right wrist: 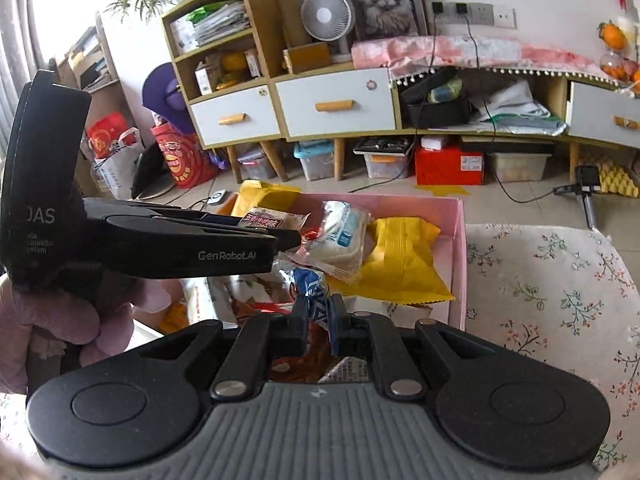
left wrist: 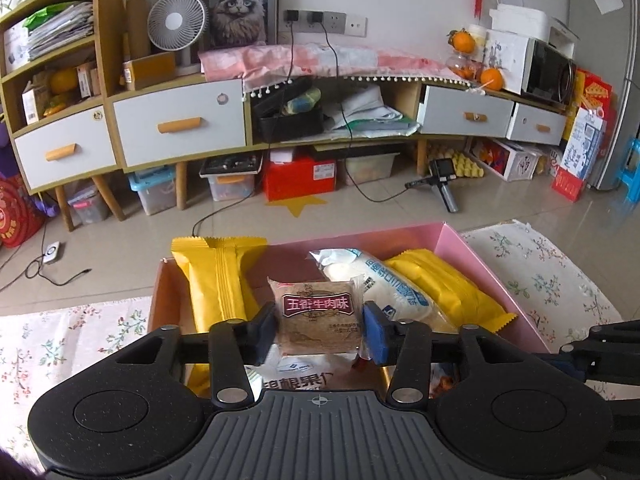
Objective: Organize snacks
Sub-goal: 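Lower both packs into the box and open both grippers, then withdraw both grippers from the box toward the yellow and pink packs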
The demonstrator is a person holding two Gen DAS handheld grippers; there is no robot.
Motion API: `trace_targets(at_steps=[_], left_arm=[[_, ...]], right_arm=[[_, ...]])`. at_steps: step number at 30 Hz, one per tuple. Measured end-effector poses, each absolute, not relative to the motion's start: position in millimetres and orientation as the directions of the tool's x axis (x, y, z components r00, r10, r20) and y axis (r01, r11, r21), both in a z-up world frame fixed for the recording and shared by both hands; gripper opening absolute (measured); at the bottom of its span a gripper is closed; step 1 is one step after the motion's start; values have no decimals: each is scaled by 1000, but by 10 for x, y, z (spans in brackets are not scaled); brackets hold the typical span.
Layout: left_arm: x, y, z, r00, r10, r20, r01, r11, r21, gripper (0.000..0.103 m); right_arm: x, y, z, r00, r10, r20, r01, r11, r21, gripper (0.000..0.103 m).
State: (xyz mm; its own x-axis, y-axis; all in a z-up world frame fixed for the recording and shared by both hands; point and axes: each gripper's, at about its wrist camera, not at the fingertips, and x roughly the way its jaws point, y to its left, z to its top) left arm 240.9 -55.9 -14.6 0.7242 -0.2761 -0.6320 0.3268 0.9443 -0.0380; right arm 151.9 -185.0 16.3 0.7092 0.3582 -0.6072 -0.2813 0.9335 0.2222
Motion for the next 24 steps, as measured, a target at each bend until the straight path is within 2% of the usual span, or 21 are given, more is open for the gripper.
trace_targets(at_steps=[4,13,17,24], left_arm=[[2359,-550,-113,739,-278,-614,322,946,-40,63],[2142,-408,48,746,-270,-608,293,954,-64,75],[1962,-355,78,744,-268,-612,286,956,-70,77],[1573,-279,116,735,-264,-624,282,957,-72,87]], right_arm=[[1500,-1866,201,719,353,-599,-270,936,228,24],[1417,-1866,270,721,327,-611,-265,945,193,40],[1321,-1887,338,725,321,-609,-266,947,182,53],[1146,-1923,426,726,305,-616,-256,952,169,70]])
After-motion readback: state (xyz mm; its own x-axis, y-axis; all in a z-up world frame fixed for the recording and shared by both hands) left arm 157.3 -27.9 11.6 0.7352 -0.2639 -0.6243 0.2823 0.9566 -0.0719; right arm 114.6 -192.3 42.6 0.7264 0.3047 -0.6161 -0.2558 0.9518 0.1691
